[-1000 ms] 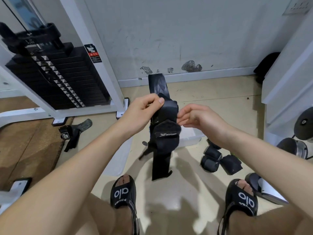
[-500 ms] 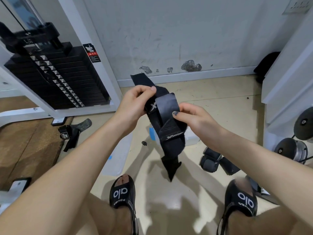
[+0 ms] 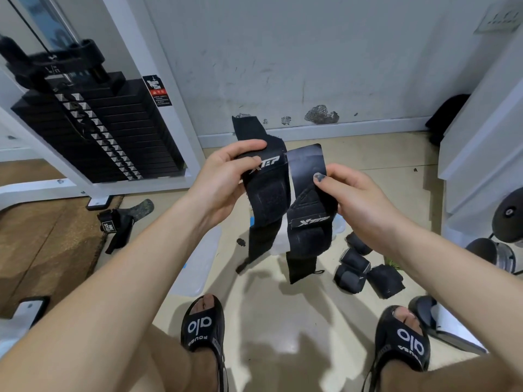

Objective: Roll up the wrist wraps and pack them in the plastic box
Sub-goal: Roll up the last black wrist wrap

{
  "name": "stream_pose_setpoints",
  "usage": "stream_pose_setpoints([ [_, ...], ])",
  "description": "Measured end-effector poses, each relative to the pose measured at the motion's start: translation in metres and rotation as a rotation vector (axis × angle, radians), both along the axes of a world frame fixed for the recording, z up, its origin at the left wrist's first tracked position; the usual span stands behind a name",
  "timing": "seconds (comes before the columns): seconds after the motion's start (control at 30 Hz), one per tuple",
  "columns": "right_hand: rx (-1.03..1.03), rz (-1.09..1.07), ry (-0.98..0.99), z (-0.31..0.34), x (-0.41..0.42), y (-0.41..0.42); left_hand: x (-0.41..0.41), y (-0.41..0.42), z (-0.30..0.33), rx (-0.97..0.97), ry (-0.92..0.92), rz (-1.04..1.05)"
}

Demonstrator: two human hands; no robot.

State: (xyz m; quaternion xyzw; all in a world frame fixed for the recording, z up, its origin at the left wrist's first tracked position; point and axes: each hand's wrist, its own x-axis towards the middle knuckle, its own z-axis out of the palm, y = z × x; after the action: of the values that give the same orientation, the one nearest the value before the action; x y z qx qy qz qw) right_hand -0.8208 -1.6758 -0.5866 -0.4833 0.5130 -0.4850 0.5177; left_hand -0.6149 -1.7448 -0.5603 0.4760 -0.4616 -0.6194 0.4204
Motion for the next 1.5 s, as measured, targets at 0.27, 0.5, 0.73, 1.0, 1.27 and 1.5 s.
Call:
stream_pose_setpoints([
  [0.27, -0.004, 0.017, -0.024, 0.005, 0.008, 0.006, -0.001, 0.002, -0.002, -0.047, -0.023, -0.017],
  [0.5, 0.081, 0.038, 0.087, 0.006, 0.018, 0.011, -0.008, 0.003, 0.002, 0.044, 0.136, 0.008],
  [0.73, 0.043, -0.006, 0.176, 0.014, 0.02, 0.021, -0.007, 0.012, 0.007, -0.009, 0.022, -0.074],
  [1.0, 0.045, 0.027, 0.236, 0.017, 0.023, 0.018, -0.002, 0.016, 0.014, -0.116, 0.011, -0.056],
  [1.27, 0.11, 0.028, 0.109, 0.019, 0.027, 0.017, -0.005, 0.023, 0.018, -0.075, 0.083, -0.054],
  [1.5, 0.101, 0.027, 0.045, 0.023, 0.031, 0.016, -0.007, 0.028, 0.023, -0.058, 0.139, -0.044],
])
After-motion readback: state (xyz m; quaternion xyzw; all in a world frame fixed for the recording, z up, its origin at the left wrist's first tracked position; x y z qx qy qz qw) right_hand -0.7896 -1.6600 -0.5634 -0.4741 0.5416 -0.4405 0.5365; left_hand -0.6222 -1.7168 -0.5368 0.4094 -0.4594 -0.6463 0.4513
